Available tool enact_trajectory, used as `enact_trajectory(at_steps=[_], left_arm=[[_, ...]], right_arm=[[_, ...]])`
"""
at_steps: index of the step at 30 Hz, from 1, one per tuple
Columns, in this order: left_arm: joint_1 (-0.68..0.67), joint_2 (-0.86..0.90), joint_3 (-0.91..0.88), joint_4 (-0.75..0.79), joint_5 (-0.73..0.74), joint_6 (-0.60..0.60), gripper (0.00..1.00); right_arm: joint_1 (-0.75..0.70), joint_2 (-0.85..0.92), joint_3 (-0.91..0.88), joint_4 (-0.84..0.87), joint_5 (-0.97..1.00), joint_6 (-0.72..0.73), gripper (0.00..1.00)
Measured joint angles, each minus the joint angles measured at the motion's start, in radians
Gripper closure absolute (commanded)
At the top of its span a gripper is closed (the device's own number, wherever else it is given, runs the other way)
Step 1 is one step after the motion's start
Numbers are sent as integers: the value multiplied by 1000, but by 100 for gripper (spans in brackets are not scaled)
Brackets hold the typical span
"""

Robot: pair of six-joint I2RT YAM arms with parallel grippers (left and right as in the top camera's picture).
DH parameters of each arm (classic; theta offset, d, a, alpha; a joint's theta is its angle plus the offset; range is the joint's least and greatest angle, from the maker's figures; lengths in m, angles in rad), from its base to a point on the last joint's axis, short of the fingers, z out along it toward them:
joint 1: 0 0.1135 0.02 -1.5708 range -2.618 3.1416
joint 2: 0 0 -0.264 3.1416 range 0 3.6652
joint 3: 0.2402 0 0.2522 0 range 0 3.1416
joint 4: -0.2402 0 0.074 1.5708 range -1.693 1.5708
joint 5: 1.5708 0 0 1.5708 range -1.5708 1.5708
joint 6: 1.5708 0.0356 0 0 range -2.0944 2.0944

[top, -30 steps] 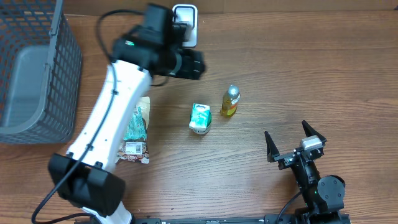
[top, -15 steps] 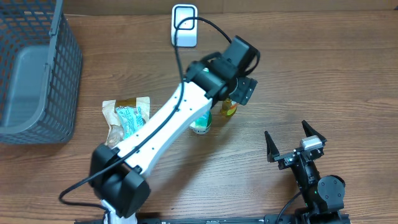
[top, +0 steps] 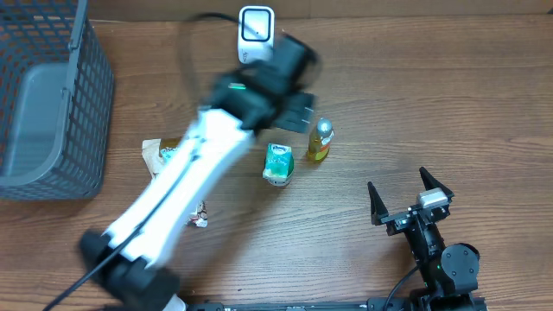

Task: Scan the item barcode
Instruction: 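Move the left gripper over the yellow oil bottle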

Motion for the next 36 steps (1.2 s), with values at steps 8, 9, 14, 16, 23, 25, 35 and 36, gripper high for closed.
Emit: enact_trajectory(at_steps=[8, 9, 14, 16, 23, 25, 35, 36], left_arm=[[351, -111, 15, -361, 73, -54, 3], [378, -107, -2, -376, 86, -50, 3], [460, -81, -150, -365, 142, -42, 4], [472, -77, -226, -344, 163, -36, 7], [475, -72, -393, -170, 308, 2, 37], [471, -71, -394, -92, 381, 13, 32], [234, -71, -230, 175, 464, 32, 17], [187, -71, -209, 206, 444, 32, 17]], right_arm=[[0, 0, 0, 0, 0, 0, 0], [0, 0, 0, 0, 0, 0, 0], [0, 0, 0, 0, 0, 1, 0], [0, 0, 0, 0, 0, 1, 0], [0, 0, 0, 0, 0, 1, 0], [0, 0, 0, 0, 0, 0, 0], [0, 0, 0, 0, 0, 1, 0], [0, 0, 0, 0, 0, 0, 0]])
